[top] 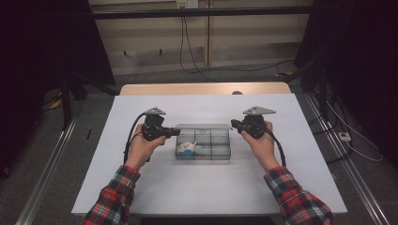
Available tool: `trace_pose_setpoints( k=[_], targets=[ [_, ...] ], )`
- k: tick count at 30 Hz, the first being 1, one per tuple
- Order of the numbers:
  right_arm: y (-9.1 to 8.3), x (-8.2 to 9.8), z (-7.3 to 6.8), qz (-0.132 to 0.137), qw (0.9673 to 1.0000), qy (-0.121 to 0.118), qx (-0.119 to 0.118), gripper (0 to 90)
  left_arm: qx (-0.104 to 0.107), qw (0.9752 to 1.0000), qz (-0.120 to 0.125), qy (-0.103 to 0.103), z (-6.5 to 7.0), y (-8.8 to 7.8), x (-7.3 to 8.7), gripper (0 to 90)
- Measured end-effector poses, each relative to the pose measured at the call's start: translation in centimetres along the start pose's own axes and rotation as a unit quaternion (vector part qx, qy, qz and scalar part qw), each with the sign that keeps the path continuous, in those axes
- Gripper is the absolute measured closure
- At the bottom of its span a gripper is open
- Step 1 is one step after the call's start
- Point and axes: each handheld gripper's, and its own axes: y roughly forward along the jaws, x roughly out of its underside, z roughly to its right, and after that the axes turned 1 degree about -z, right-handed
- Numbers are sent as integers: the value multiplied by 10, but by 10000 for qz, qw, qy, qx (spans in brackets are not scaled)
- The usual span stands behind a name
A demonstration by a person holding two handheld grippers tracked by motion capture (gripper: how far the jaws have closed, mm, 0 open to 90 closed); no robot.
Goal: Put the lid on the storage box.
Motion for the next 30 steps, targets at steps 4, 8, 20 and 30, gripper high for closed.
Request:
trace_pose_setpoints(
  k=[4,8,20,30],
  targets=[
    [-8,6,2,-22,10000,14,-45,898,27,10000,-12,0,0,1,1,900],
    [-14,12,-2,-76,9998,3,-171,899,20,10000,-42,26,1,0,3,900],
    [-21,16,-17,-130,9987,-148,-471,899,13,10000,-24,46,3,-1,5,900],
    [-19,18,-20,-152,9982,-126,-560,899,2,10000,-2,43,4,-1,8,900]
  ],
)
